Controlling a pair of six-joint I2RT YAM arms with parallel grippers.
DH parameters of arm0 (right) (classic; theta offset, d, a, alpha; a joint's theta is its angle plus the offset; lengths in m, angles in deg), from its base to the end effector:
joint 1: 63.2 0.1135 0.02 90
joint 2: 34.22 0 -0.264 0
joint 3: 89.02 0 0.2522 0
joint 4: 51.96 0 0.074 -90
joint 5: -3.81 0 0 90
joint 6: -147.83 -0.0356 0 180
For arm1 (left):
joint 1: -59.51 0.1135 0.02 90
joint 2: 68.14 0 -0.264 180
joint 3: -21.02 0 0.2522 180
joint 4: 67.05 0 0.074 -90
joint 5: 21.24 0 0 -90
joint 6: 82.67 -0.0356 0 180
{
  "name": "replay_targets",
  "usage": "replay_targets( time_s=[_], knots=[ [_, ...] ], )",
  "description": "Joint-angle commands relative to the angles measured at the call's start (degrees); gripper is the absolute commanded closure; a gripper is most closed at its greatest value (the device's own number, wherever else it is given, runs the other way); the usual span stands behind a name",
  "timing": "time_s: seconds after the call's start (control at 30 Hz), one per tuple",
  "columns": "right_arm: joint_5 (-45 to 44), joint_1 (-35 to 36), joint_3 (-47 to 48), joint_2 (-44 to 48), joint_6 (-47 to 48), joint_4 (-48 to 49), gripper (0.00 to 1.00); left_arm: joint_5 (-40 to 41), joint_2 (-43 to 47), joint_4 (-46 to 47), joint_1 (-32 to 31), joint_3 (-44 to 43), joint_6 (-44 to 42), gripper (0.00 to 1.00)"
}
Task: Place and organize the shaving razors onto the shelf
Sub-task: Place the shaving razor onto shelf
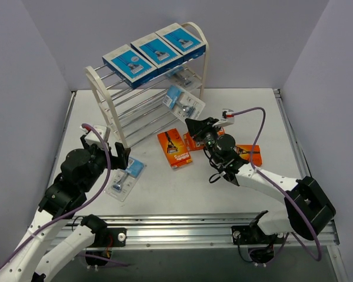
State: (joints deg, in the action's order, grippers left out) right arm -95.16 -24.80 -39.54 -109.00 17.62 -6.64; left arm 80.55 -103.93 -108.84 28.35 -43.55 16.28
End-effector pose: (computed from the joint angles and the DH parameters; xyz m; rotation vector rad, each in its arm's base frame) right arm 0.2239 0.1704 0.2978 0.1654 1.2909 1.0920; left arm 0.1175 -0.0626 0.3648 0.2014 1.7928 -0.3160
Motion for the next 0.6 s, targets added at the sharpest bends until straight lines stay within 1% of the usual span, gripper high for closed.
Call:
replay_targets(
  time_s=[0.0, 0.3, 0.57],
  knots=[
    [-3.60, 1.42, 6.09, -2.64, -0.14, 7.00, 1.00, -0.02, 0.63, 1.75, -0.57, -0.52, 0.89, 0.09],
    [-7.81, 3.18, 12.61, -12.66, -2.33, 12.97, 1.00, 0.60, 0.99, 1.66, -1.19, -0.35, 1.07, 0.09],
    [-9.31, 4.23, 21.21, -23.38, -4.53, 19.03, 1.00, 0.95, 0.90, 1.66, -2.76, -0.17, 1.16, 0.09]
  ],
)
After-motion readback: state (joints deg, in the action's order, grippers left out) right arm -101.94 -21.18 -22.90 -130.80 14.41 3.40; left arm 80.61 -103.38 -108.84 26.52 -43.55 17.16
